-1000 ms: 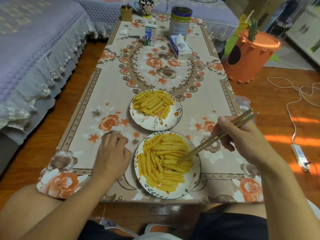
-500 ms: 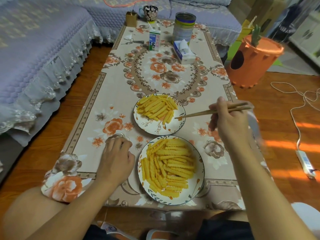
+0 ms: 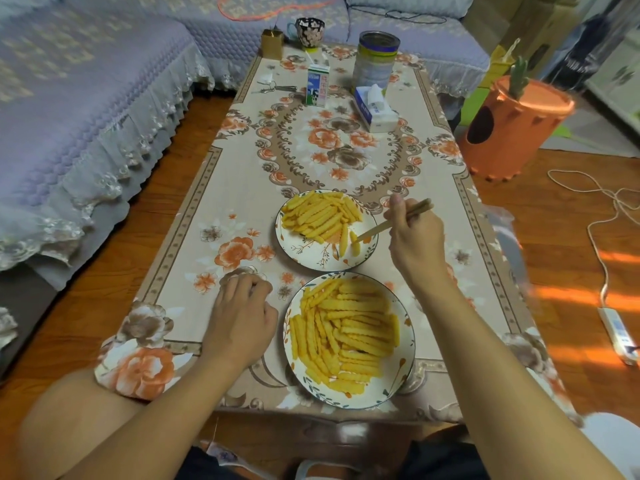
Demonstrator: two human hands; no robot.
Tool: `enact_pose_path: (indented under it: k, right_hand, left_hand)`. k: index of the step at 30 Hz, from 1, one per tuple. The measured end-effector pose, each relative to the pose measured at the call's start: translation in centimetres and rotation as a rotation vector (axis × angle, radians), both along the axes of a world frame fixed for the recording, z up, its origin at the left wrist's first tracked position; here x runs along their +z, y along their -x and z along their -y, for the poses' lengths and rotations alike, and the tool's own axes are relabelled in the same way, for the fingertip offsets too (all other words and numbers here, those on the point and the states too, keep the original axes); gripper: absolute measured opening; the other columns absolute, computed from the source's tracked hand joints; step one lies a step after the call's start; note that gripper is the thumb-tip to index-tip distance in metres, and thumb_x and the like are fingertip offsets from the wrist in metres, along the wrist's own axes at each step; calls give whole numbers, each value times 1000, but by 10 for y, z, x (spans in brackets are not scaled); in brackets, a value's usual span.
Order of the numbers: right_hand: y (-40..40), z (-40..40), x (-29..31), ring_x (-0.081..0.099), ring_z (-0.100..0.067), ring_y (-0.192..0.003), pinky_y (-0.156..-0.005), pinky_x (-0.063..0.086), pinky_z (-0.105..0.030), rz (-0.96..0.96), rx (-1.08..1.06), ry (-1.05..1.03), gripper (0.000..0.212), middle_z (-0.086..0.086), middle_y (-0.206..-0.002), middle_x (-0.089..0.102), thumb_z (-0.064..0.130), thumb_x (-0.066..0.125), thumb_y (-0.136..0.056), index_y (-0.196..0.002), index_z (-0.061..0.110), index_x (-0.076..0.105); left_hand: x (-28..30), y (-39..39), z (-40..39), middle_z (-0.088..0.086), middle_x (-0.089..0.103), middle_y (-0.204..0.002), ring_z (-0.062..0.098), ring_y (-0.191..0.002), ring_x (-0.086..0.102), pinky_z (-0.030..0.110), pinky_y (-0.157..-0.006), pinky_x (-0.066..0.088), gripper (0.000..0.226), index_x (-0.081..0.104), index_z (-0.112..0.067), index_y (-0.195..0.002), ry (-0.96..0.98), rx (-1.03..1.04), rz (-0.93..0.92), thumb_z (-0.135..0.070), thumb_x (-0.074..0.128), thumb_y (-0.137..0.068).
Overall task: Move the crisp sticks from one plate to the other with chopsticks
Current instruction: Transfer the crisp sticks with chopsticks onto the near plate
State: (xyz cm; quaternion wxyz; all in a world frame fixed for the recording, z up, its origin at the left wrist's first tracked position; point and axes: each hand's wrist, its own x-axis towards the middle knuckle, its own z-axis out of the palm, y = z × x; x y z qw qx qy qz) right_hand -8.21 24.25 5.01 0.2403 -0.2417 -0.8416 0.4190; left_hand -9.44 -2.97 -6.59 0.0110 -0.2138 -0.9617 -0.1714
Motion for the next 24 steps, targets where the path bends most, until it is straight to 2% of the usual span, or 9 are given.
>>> enact_pose_path:
  k: [2, 3, 6, 9, 13, 17, 24]
  right_hand:
    - [-7, -5, 6, 59, -14, -65, -69, 50, -40, -23, -21, 46, 52, 3, -72, 65, 44, 41, -109, -83, 9, 70]
    - [-12, -7, 12, 57, -14, -61, -65, 49, -39, -58, -45, 110, 51, 5, -67, 62, 44, 41, -108, -81, 13, 71]
    - [-34, -10, 38, 47, -10, -44, -45, 39, -28, -197, -126, 372, 53, 4, -51, 52, 40, 41, -109, -75, 11, 69]
    - [-64, -3, 61, 41, -12, -37, -40, 33, -25, -205, -107, 471, 57, 3, -44, 47, 41, 39, -110, -74, 7, 67]
    - [-93, 23, 52, 44, -16, -34, -36, 33, -25, -77, -39, 451, 58, -4, -46, 50, 40, 38, -110, -75, 3, 67]
    - [-108, 48, 29, 50, -20, -37, -40, 39, -28, 31, 11, 395, 61, -11, -47, 55, 45, 40, -108, -76, 3, 70]
    - [-111, 46, 34, 52, -20, -38, -37, 41, -29, 24, 25, 378, 52, -8, -49, 55, 39, 47, -107, -78, 1, 69]
  left_hand:
    - [0, -1, 0, 1, 56, -116, 24, -115, 46, 44, -97, 48, 44, 65, -15, -116, -12, -4, -11, -30, 33, -90]
    - [-1, -1, 0, 1, 57, -116, 23, -115, 46, 44, -96, 48, 44, 65, -15, -116, -19, -6, -15, -30, 33, -90]
    - [-2, 0, 1, 1, 56, -116, 23, -115, 46, 44, -96, 48, 39, 65, -14, -116, -37, -5, -24, -27, 38, -90]
    - [-4, 0, 1, 1, 56, -115, 24, -114, 48, 44, -95, 49, 35, 65, -14, -115, -43, -8, -35, -24, 44, -90]
    - [-6, 1, 2, 2, 56, -116, 24, -115, 47, 44, -96, 49, 30, 65, -14, -116, -52, -14, -52, -20, 50, -91]
    - [-8, 1, 2, 2, 57, -116, 25, -115, 47, 44, -95, 49, 27, 66, -13, -116, -59, -17, -66, -14, 59, -90]
    - [-8, 1, 2, 3, 57, -116, 24, -114, 47, 44, -94, 50, 27, 66, -13, -117, -64, -17, -78, -14, 59, -91]
